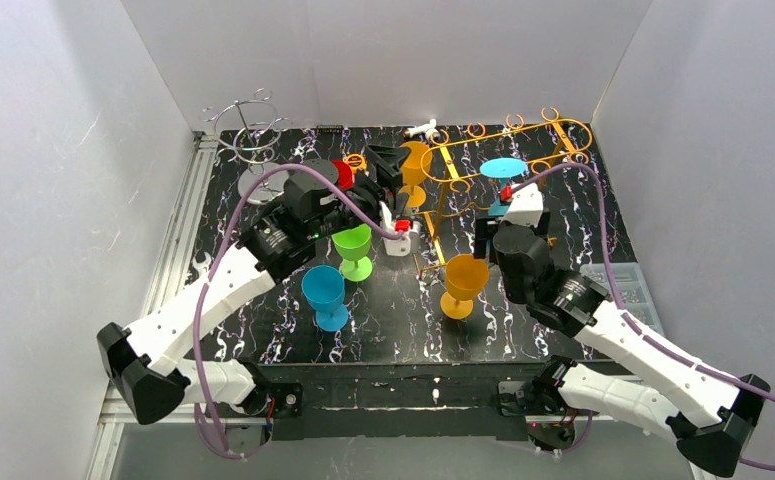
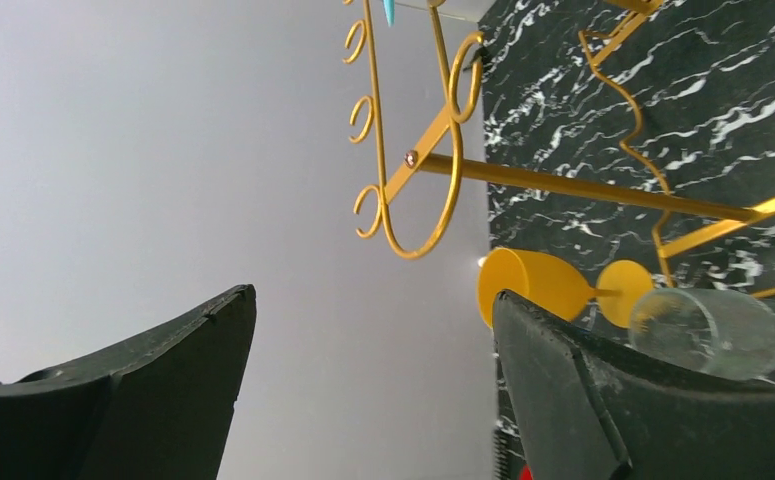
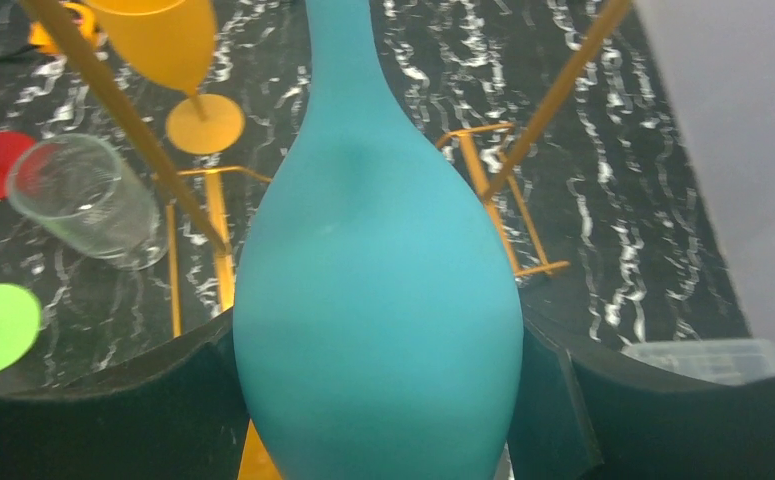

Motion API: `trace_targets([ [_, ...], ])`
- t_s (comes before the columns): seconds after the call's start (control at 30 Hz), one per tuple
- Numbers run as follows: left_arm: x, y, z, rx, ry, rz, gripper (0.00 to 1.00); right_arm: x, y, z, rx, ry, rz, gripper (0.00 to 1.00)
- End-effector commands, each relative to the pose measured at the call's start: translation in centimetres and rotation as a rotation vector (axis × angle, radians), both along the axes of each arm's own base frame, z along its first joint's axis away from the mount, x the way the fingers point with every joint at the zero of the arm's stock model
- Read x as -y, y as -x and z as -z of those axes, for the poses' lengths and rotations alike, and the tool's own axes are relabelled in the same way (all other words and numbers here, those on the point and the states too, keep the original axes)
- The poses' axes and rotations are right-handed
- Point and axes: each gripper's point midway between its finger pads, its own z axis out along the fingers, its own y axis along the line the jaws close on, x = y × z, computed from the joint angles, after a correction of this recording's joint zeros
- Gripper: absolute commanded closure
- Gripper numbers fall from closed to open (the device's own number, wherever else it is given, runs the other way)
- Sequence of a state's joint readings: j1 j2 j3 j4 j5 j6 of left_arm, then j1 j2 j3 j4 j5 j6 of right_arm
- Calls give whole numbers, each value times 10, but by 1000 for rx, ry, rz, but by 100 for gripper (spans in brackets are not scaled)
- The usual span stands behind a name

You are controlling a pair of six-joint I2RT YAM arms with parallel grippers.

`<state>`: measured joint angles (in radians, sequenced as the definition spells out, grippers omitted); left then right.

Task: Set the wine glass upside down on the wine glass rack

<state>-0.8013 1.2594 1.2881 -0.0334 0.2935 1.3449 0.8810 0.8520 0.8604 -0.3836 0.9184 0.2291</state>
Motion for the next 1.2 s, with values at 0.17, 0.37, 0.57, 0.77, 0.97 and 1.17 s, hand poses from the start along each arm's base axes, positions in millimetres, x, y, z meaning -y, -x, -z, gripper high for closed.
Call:
trace_targets([
  [0.17,-34,19,11,-213,50,-101,12,-43,-6,-12,81,-143,-196,59],
  [0.37,-39,20,16,-245,56,-126,12,-50,-6,-8,76,-149,-226,60],
  [0.57,-41,19,19,-255,51,-137,12,-63,-7,-9,81,-171,-274,60],
  [0.77,-43,19,18,-253,49,-145,12,-72,-7,-1,61,-187,-305,60],
  [0.97,-43,19,19,-245,44,-143,12,-75,-7,2,58,-190,-314,61],
  [1.17,-43,19,20,-240,36,-142,12,-74,-5,0,66,-214,-315,62],
])
